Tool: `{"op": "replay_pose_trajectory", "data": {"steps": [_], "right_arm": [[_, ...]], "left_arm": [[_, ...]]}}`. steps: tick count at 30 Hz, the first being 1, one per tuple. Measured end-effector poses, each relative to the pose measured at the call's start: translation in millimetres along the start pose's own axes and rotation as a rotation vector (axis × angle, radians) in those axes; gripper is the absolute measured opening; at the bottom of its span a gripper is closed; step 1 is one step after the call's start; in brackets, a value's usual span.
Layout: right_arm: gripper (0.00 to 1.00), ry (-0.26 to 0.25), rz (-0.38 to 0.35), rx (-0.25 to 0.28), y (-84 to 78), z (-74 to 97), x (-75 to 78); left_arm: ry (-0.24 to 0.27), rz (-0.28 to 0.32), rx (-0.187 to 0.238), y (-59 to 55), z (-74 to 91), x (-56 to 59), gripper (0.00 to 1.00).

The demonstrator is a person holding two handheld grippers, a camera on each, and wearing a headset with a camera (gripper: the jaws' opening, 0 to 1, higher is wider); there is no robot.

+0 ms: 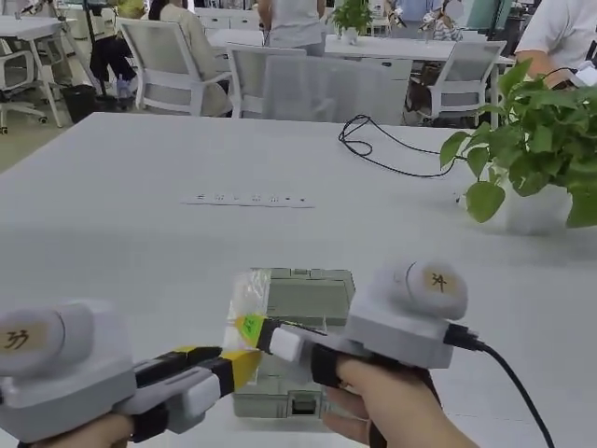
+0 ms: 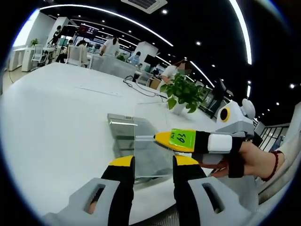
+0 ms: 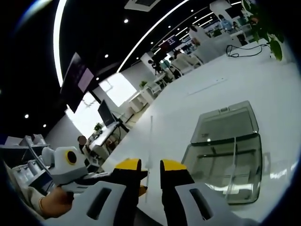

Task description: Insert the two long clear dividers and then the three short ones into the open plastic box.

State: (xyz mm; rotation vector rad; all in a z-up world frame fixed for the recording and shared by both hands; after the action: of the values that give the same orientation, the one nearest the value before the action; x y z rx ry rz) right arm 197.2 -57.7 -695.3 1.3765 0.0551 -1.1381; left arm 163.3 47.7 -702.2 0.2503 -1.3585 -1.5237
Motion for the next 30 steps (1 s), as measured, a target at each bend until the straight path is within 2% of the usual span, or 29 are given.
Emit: {"op": "replay_pose_trajectory", "data": {"steps": [7, 14, 18, 22, 26, 28, 30], "right_arm": [[0.08, -0.006, -0.015, 0.004, 0.1, 0.2, -0.4], [0.07, -0.014, -0.023, 0.021, 1.3, -0.4, -2.3], [0.07, -0.049, -0.022, 0.005, 0.0, -2.5, -2.3], [0.07, -0.059, -0.030, -0.006, -0.7, -3.7, -2.1], [0.06, -0.089, -0.040, -0.027, 2.1, -4.6, 3.8], [0.06, -0.103, -0.065, -0.036, 5.0, -3.7, 7.6], [0.06, -0.129, -0.081, -0.058, 7.6, -2.6, 11.0]], "left_arm": [[-0.008, -0.007, -0.008, -0.2, -0.2, 3.9, 0.30], [-0.002, -0.019, -0.013, 2.1, -0.2, 4.2, 0.30], [0.000, -0.006, -0.025, 0.2, -2.2, 2.4, 0.30], [-0.001, -0.015, -0.045, -1.1, -2.6, 1.9, 0.32], [0.004, -0.067, -0.094, -4.5, -0.5, 1.0, 0.37], [0.005, -0.088, -0.102, -5.5, 0.8, 2.0, 0.40], [0.008, -0.139, -0.118, -6.1, 2.4, 1.0, 0.44]]}}
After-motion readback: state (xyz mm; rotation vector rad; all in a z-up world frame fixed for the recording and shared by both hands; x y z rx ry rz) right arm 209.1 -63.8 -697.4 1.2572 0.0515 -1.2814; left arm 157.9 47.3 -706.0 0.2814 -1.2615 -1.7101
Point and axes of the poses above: the centre of the closed fingertips' face, and the gripper's own axes: z roughly backward along the fingers, x roughly to its right, y roughly out of its top, the point moved 7 cm from there along z, roughly backward along the fingers, and after that the axes turned 1 degree about -x, right-handed, at the moved point
